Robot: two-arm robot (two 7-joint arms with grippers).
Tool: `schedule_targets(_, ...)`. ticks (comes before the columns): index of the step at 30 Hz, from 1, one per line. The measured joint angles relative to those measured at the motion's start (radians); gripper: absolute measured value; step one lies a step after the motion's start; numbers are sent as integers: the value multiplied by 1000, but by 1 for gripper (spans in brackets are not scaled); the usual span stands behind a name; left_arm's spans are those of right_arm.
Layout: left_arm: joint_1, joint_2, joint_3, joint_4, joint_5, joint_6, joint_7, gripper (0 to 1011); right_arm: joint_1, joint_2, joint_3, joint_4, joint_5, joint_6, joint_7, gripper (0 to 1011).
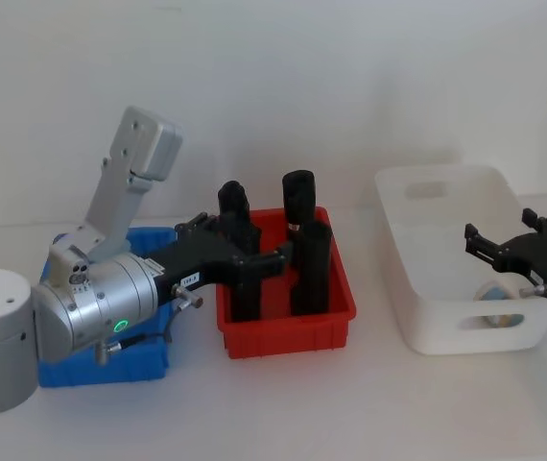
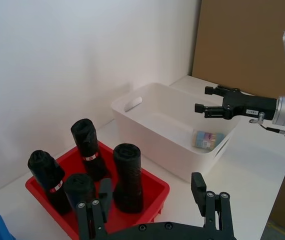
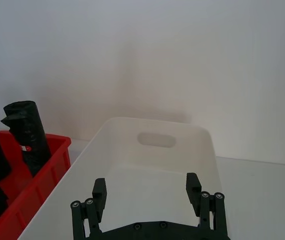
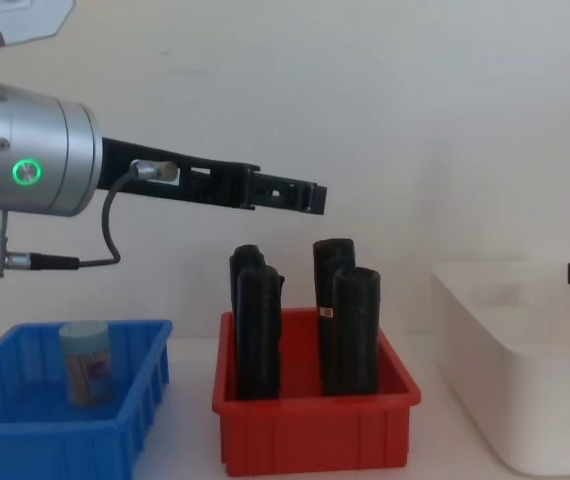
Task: Pick the cotton swabs from the blue box and place them into the white box.
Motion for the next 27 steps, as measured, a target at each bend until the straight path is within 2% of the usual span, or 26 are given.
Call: schedule_targets(27,102,-10,86,60,139,-347,258,1000,-255,8,-38,-345,0,-9,-84,1001)
